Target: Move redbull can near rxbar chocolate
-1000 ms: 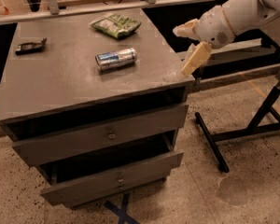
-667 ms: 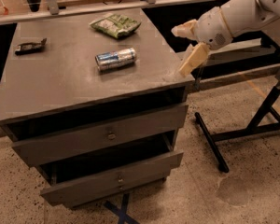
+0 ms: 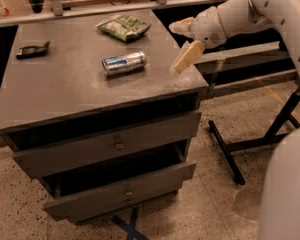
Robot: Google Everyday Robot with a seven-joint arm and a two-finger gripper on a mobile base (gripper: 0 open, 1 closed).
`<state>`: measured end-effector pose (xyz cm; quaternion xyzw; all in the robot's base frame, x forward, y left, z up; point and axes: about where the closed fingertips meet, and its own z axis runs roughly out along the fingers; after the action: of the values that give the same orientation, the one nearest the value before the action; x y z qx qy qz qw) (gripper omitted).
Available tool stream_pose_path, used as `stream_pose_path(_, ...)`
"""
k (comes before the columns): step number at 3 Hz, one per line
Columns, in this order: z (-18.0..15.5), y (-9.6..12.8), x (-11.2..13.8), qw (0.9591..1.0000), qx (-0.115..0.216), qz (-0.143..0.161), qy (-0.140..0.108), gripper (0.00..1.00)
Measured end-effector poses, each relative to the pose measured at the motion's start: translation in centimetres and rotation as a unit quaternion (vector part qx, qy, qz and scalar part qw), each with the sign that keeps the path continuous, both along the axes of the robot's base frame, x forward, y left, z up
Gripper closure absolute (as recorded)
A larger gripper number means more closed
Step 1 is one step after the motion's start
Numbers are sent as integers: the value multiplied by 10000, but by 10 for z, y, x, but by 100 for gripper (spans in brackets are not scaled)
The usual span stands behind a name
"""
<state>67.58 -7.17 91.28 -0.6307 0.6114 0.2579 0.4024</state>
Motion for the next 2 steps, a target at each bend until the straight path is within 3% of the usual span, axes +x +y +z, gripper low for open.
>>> stream_pose_path(2,-13,13,28,9975,-10,437,553,0)
